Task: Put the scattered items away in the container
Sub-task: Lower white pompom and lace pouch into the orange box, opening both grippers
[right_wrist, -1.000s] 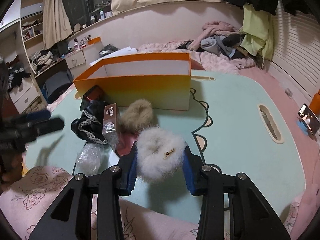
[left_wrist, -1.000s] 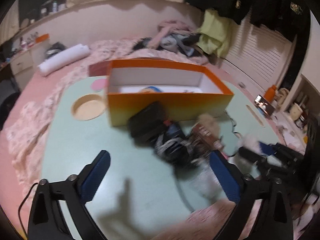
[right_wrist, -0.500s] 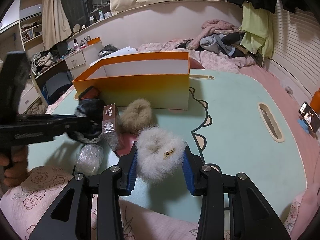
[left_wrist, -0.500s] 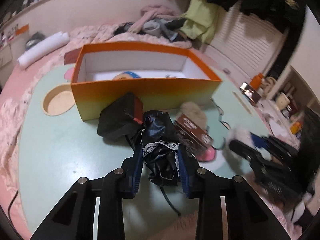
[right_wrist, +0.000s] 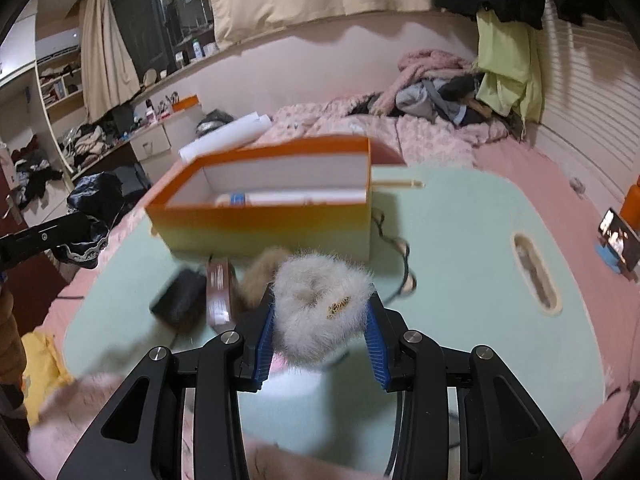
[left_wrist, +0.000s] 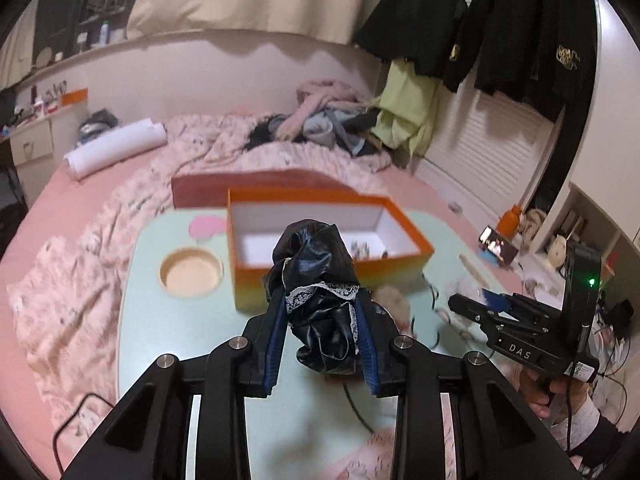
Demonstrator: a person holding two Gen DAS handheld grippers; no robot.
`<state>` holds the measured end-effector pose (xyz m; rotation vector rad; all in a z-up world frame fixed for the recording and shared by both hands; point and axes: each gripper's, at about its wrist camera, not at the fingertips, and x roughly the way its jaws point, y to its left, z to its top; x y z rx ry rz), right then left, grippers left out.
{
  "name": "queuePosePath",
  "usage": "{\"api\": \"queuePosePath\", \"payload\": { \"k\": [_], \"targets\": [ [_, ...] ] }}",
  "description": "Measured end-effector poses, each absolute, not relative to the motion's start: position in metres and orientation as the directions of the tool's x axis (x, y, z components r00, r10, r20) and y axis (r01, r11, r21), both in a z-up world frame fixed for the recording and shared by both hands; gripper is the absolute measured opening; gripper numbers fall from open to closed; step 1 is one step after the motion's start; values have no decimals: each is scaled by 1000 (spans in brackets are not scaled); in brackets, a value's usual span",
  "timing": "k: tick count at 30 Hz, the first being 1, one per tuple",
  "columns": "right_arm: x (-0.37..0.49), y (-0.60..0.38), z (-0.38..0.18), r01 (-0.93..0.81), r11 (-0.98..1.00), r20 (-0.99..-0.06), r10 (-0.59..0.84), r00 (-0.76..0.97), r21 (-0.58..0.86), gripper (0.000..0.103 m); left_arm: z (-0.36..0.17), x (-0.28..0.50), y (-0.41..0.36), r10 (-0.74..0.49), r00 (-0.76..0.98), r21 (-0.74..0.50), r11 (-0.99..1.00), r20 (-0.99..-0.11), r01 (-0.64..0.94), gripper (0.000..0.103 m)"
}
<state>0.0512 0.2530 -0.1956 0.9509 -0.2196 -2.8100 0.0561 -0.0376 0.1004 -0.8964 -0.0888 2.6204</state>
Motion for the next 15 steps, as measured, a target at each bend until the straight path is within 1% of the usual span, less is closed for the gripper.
{"api": "queuePosePath", "payload": {
  "k": [5, 8, 13, 14, 15],
  "targets": [
    [21, 249, -166, 118, -974, -554, -207, -807, 191, 41, 113, 18, -21, 342, -732, -147, -936, -589, -320, 31],
    [-6, 245, -154, 120, -975, -557, -206, -805, 188, 41, 110, -16, -11, 319, -711, -139, -943, -626, -301, 31],
    [-47, 240, -152, 103, -979, -587, -189, -788, 177, 41, 96, -53, -2, 216, -720, -53, -969, -659, -243, 32],
    [-55, 238, -154, 100, -980, -597, -186, -780, 174, 41, 92, -58, -1, 191, -721, -34, -974, -666, -226, 35],
    [-62, 237, -157, 102, -979, -610, -190, -770, 176, 42, 88, -63, 0, 156, -720, -13, -980, -676, -201, 42]
  ]
}}
